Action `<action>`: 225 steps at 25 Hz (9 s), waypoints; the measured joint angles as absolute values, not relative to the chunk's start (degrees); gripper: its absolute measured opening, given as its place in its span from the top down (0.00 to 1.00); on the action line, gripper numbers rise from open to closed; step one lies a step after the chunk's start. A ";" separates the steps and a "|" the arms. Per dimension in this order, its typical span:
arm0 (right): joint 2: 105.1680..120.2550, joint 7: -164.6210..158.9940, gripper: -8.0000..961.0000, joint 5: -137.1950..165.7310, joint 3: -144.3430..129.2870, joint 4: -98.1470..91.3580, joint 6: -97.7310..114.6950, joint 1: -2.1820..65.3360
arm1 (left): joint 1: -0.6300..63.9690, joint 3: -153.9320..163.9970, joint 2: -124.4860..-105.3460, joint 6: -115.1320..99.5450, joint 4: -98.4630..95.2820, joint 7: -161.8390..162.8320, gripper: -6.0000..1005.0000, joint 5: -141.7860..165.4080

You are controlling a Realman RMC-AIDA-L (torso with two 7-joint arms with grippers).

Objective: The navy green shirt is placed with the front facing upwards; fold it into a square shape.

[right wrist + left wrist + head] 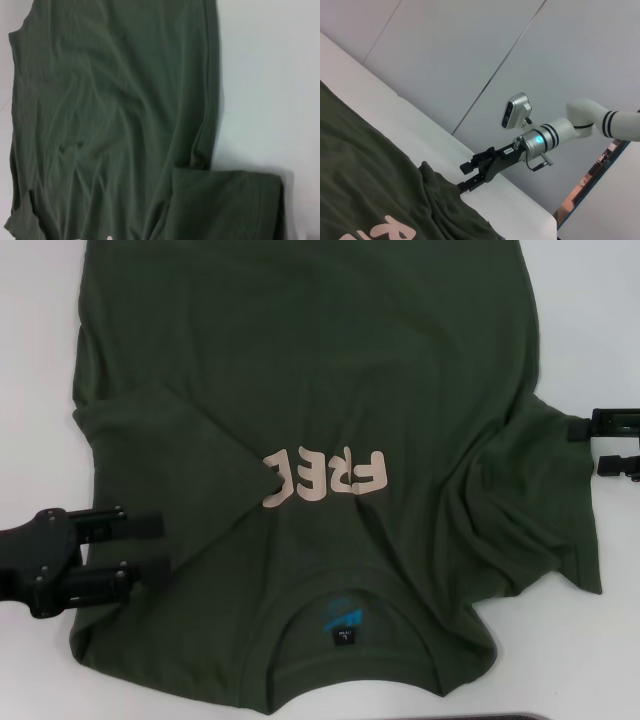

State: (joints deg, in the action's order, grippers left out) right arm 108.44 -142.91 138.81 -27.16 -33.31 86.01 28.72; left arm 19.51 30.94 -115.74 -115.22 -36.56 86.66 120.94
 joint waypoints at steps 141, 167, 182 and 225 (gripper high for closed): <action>106.05 -146.90 0.98 139.07 -25.91 -40.49 88.73 25.14 | 21.07 30.23 -115.74 -115.55 -36.83 88.14 0.34 120.41; 109.48 -145.41 0.98 136.32 -23.74 -43.86 98.06 27.74 | 20.85 30.23 -115.91 -115.64 -37.33 88.33 0.34 120.46; 111.32 -141.36 0.98 129.65 -23.46 -33.23 95.58 32.09 | 21.11 30.24 -115.91 -115.55 -37.36 88.33 0.34 120.36; 107.86 -144.42 0.48 120.28 -26.30 -33.80 98.03 32.49 | 22.69 31.55 -115.99 -115.83 -38.87 95.64 0.34 120.79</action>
State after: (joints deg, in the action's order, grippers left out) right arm 107.86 -144.42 120.28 -26.30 -33.80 98.03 32.49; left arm 22.69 31.55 -115.99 -115.83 -38.87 95.64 120.79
